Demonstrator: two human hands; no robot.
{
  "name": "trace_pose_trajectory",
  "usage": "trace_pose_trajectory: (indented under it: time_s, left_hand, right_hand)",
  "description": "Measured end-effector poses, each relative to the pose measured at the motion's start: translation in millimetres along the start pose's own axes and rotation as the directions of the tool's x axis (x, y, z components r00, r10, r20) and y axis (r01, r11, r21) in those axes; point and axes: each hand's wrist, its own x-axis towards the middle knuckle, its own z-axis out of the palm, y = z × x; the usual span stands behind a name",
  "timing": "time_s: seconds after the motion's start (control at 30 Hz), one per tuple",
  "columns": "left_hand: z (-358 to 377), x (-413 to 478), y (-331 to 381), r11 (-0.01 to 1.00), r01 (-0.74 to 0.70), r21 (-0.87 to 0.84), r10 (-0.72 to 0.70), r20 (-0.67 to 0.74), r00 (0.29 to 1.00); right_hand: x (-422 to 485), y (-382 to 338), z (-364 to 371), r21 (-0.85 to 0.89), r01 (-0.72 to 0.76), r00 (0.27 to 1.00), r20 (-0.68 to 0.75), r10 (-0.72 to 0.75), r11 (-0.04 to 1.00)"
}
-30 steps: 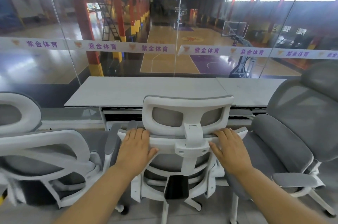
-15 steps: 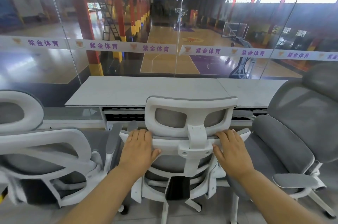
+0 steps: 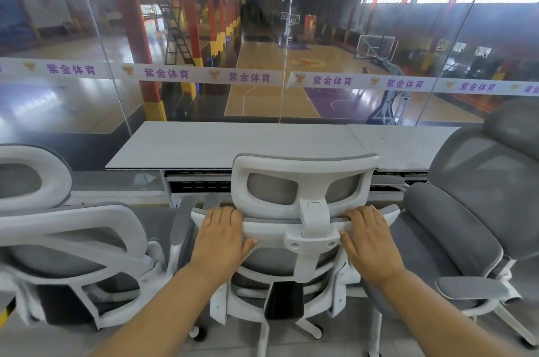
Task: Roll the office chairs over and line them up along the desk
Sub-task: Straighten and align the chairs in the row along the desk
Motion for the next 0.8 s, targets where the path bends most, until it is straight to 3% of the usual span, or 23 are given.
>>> trace_pose_trajectory:
  time_s: [0.27,0.43,0.57,0.8]
  left_hand:
    - [-3,3,5,0.999,0.029,-0.027,-0.027,0.039,0.999]
    - [-15,0,20,0.987,0.032,-0.158,-0.043,-0.068,0.997]
    - [-30,6,46,0.957,-0.034,-0.288,-0.011,-0.152,0.988]
    - [-47,26,100,0.933,-0.174,-0.316,0.114,-0.199,0.973]
  right_hand:
    - [2,4,-1,-0.001,-0.001,1.0,-0.004,0.001,1.0]
    - [1,6,0,-0.024,-0.013,0.999,0.049,0.014,1.0]
    - [-4,7,-5,-0.023,-0.021,0.998,0.054,0.023,1.0]
    - [-21,35,-35,-0.037,-0.017,1.0,-0.008,0.016,0.999]
